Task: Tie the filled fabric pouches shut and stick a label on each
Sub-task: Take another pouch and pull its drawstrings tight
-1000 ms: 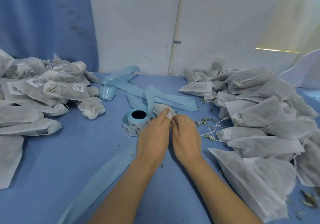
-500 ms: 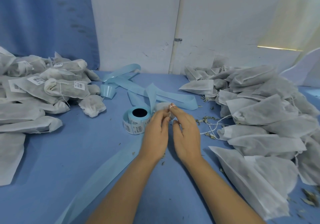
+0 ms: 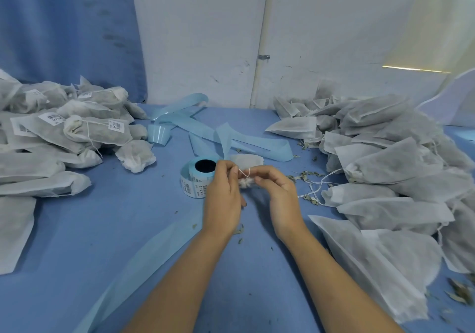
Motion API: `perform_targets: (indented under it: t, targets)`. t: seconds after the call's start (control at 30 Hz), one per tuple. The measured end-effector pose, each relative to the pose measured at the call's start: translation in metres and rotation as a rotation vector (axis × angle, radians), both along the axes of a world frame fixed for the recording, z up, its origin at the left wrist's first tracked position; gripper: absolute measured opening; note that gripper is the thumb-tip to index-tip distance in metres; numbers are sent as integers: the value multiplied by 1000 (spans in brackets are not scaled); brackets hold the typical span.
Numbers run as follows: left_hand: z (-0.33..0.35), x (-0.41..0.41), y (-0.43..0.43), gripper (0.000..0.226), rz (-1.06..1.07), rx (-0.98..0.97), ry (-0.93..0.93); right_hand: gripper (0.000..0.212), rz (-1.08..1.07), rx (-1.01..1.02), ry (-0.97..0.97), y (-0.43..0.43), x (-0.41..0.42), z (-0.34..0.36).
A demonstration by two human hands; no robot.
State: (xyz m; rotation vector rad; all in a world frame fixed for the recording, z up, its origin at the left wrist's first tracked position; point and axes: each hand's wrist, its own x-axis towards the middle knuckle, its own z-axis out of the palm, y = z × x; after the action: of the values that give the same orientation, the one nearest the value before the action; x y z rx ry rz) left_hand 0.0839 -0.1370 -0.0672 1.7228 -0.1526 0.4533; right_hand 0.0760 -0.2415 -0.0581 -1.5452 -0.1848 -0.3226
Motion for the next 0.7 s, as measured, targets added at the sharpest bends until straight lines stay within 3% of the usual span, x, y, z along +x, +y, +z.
perform_targets:
  t: [0.2, 0.4, 0.7]
  targets:
    - [1, 0, 2, 22, -3, -52, 20, 22, 68, -32, 12, 1, 0, -1]
    - [0, -2, 2, 18, -19, -24, -12, 23, 25, -205, 21, 2, -1, 0]
    - [2, -2, 0, 23, -52, -146, 4, 42, 12, -329, -51, 8, -3, -3]
